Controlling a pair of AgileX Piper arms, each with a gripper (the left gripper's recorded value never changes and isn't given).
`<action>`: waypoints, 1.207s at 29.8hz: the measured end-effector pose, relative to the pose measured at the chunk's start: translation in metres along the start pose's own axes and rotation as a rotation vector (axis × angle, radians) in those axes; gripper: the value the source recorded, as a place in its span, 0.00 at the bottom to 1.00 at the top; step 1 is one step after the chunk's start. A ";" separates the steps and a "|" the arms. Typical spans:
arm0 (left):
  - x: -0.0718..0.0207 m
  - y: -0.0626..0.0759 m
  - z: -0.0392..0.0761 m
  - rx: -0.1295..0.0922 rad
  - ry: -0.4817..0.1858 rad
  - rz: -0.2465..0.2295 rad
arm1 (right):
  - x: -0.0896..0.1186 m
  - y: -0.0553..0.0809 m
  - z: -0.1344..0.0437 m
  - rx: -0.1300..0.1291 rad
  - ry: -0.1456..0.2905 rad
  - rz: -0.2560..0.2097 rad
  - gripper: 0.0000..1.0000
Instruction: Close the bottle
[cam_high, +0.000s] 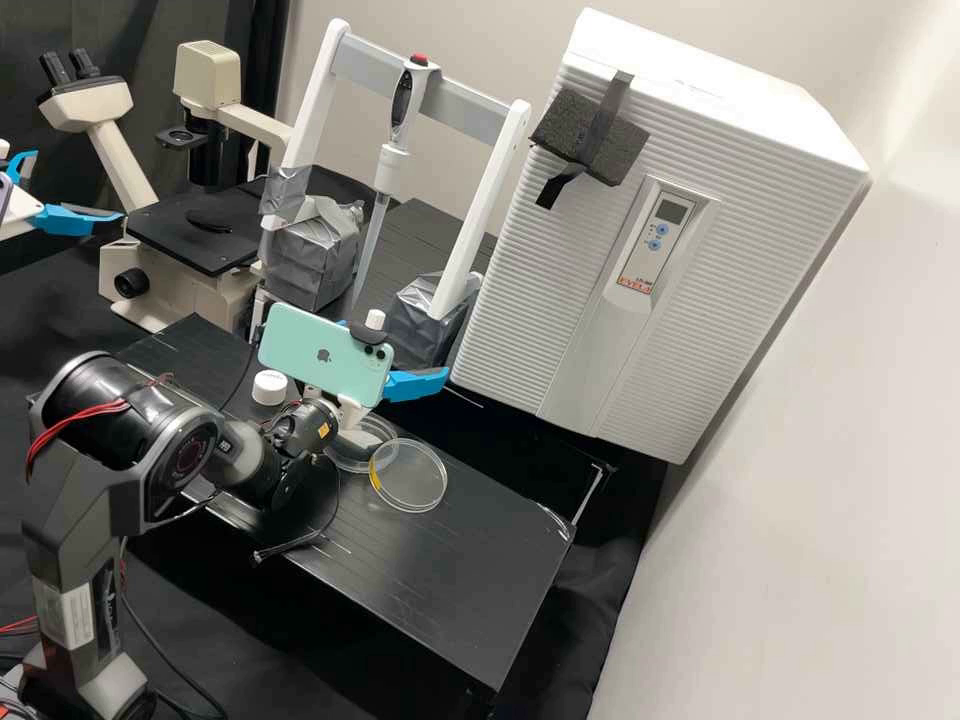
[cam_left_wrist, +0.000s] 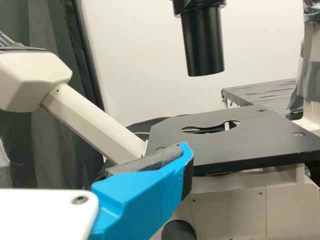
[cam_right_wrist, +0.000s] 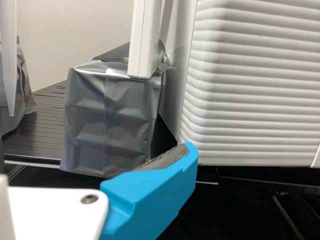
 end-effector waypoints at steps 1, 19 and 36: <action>0.0000 0.000 0.000 0.000 0.000 0.000 | 0.000 0.000 0.000 0.000 0.000 0.000 1.00; -0.0361 0.001 0.017 -0.063 -0.170 0.026 | 0.000 0.000 0.000 0.000 0.000 0.000 1.00; -0.0907 -0.033 0.041 -0.151 -0.496 -0.151 | 0.000 0.000 0.000 0.000 0.000 0.000 1.00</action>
